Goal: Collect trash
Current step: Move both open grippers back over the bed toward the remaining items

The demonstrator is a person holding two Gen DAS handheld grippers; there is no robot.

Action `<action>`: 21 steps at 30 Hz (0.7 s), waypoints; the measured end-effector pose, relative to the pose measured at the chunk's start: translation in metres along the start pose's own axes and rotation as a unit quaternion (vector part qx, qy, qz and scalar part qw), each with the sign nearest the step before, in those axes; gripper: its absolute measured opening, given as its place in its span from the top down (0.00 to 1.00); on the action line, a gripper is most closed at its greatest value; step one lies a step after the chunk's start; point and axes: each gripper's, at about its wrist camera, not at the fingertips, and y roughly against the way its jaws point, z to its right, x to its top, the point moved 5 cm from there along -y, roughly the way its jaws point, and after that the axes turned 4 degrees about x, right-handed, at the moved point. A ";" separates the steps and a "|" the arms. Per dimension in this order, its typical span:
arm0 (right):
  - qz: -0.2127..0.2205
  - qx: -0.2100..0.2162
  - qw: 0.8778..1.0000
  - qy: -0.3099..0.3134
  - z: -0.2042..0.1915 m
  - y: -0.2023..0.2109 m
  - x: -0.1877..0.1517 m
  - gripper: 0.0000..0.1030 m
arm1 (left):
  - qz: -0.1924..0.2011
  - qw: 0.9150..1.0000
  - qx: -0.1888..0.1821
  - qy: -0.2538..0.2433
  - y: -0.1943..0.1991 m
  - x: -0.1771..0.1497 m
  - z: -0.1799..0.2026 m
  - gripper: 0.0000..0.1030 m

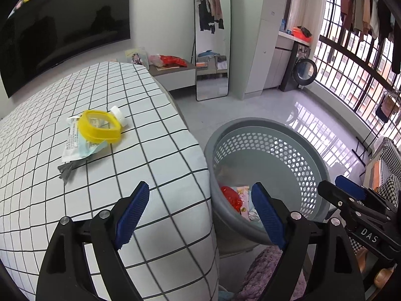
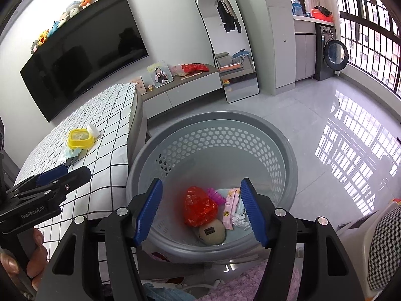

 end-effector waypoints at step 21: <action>0.000 0.064 0.995 0.082 -0.100 -0.013 0.001 0.39 | 0.043 0.997 0.047 0.044 0.046 -0.019 -0.078 0.21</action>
